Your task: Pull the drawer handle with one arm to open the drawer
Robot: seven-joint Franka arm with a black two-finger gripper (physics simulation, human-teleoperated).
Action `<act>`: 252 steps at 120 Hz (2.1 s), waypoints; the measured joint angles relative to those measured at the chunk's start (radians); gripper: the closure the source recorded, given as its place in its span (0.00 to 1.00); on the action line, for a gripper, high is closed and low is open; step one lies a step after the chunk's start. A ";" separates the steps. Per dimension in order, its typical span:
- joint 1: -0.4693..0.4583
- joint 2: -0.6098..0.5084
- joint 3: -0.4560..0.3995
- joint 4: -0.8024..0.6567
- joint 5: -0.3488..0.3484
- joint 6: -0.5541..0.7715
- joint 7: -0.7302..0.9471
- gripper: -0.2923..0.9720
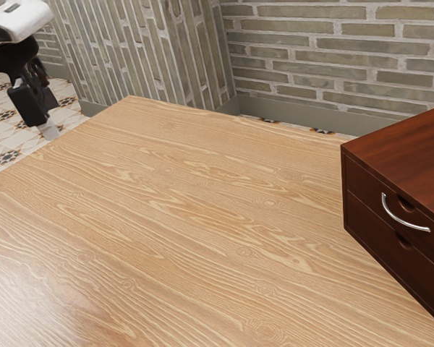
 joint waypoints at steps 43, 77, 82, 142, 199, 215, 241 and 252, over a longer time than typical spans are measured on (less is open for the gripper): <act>-0.271 -0.016 -0.044 0.068 0.004 -0.005 0.114 0.23; -0.380 0.070 -0.051 0.032 -0.008 -0.007 0.399 0.23; -0.400 0.067 -0.051 0.002 -0.005 0.004 0.441 0.23; -0.669 0.157 -0.048 -0.228 0.046 0.486 0.756 0.23; -0.622 0.250 -0.050 -0.215 0.047 0.700 0.915 0.23; -0.638 0.268 -0.054 -0.216 0.045 0.729 0.941 0.23; -0.645 0.294 -0.057 -0.215 0.042 0.762 0.971 0.23; -0.649 0.303 -0.057 -0.214 0.042 0.773 0.980 0.23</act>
